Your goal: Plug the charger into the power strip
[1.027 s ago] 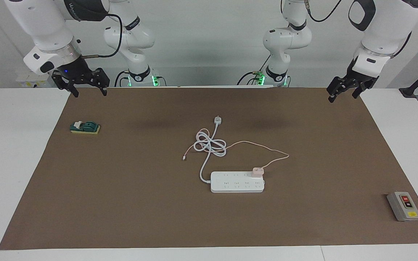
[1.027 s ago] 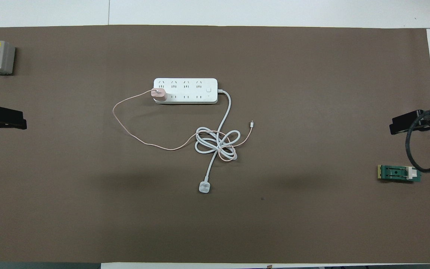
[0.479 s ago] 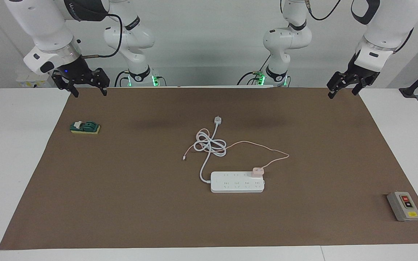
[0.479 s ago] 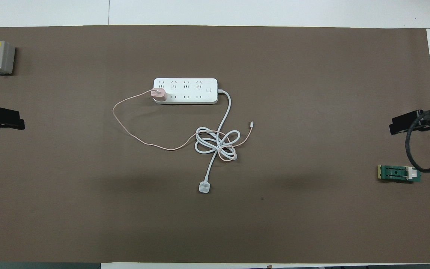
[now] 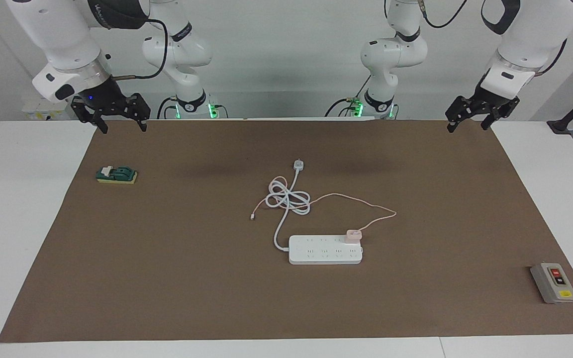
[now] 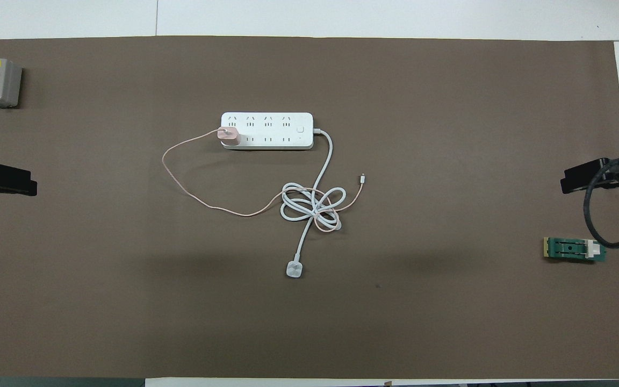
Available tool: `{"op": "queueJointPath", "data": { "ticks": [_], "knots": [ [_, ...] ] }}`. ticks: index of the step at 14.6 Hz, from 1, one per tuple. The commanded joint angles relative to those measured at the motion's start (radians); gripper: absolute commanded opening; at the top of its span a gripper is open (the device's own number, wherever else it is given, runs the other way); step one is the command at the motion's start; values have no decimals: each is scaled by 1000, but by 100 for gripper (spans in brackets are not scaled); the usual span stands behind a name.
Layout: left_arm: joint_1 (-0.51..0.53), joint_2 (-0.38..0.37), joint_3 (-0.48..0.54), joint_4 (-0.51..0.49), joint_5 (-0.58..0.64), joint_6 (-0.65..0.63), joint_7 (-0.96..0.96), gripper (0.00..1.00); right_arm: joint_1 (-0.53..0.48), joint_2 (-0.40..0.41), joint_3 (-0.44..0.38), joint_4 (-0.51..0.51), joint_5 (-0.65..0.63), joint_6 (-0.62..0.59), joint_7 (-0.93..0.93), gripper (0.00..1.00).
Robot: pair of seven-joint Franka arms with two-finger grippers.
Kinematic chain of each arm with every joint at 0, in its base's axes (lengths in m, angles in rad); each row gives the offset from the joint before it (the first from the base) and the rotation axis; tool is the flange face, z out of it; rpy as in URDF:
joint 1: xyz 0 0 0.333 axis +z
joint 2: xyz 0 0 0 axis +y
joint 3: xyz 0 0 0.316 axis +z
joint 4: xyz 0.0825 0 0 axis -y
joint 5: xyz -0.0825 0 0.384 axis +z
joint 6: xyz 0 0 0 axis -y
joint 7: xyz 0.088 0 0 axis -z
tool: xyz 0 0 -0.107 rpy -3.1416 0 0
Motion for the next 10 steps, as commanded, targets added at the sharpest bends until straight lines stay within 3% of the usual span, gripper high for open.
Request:
{"op": "queueJointPath", "data": {
  "ticks": [1,10],
  "knots": [
    [-6,-7,6,1,-8,-19,62,100,-12,-20,10,-23,-19,9,21,100],
    [0,-7,6,-2,-11,-16,61,100,-12,-20,10,-23,-19,9,21,100]
  ]
}}
